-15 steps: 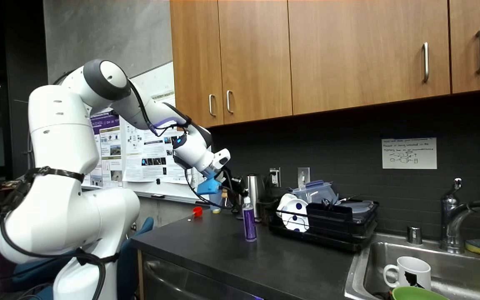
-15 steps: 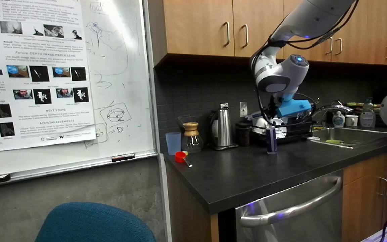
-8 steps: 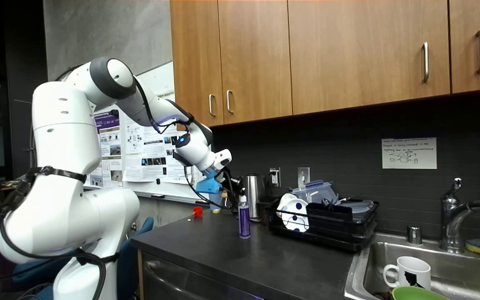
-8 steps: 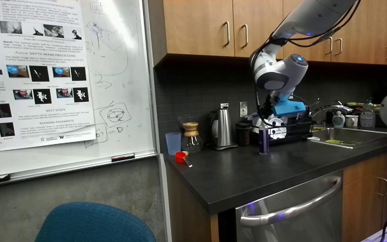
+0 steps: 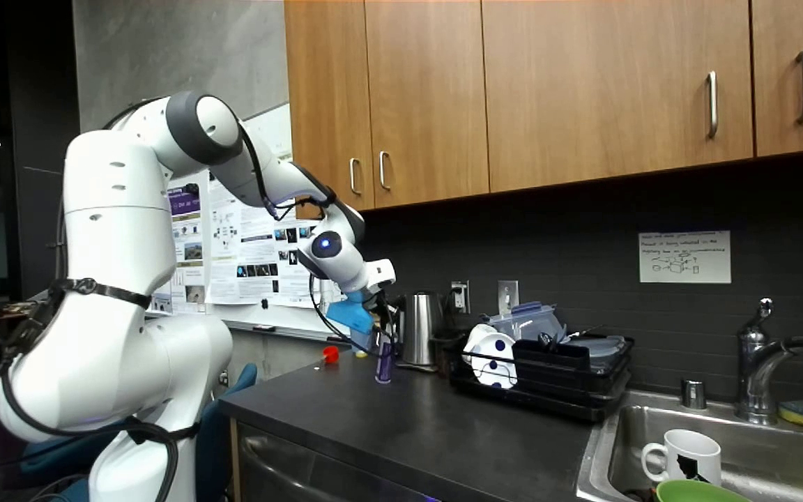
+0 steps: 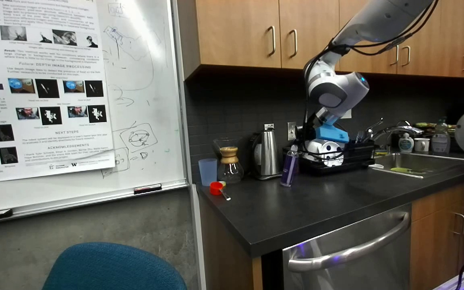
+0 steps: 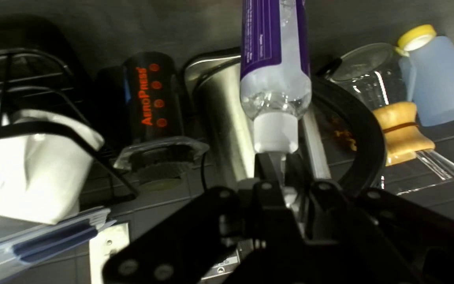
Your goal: Move the purple bottle to the right and then lay it in the counter
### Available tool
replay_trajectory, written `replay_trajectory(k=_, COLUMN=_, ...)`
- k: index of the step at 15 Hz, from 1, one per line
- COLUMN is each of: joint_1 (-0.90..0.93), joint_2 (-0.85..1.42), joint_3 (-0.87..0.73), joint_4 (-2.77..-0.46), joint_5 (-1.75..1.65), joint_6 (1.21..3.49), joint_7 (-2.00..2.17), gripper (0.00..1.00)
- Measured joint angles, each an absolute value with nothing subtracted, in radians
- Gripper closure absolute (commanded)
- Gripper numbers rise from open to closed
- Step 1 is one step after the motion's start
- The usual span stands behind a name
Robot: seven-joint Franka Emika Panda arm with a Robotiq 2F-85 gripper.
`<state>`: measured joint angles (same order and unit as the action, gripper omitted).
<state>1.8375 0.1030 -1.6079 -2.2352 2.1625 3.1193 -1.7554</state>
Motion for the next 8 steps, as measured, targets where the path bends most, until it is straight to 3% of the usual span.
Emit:
replay_trajectory(k=5, joint_1=1.837, joint_2=-0.083, joint_3=-1.607, joint_4=-2.265, joint_5=2.042, joint_6=3.068, joint_7=-1.665, gripper=0.97)
replay_trajectory(k=7, joint_1=1.837, joint_2=-0.176, joint_3=-1.605, joint_4=-2.287, joint_5=1.949, joint_6=3.081, joint_7=-1.582, gripper=0.61)
replay_trajectory(k=8, joint_1=1.838, joint_2=-0.220, joint_3=-1.605, joint_4=-2.298, joint_5=1.900, joint_6=3.096, joint_7=-1.534, gripper=0.58)
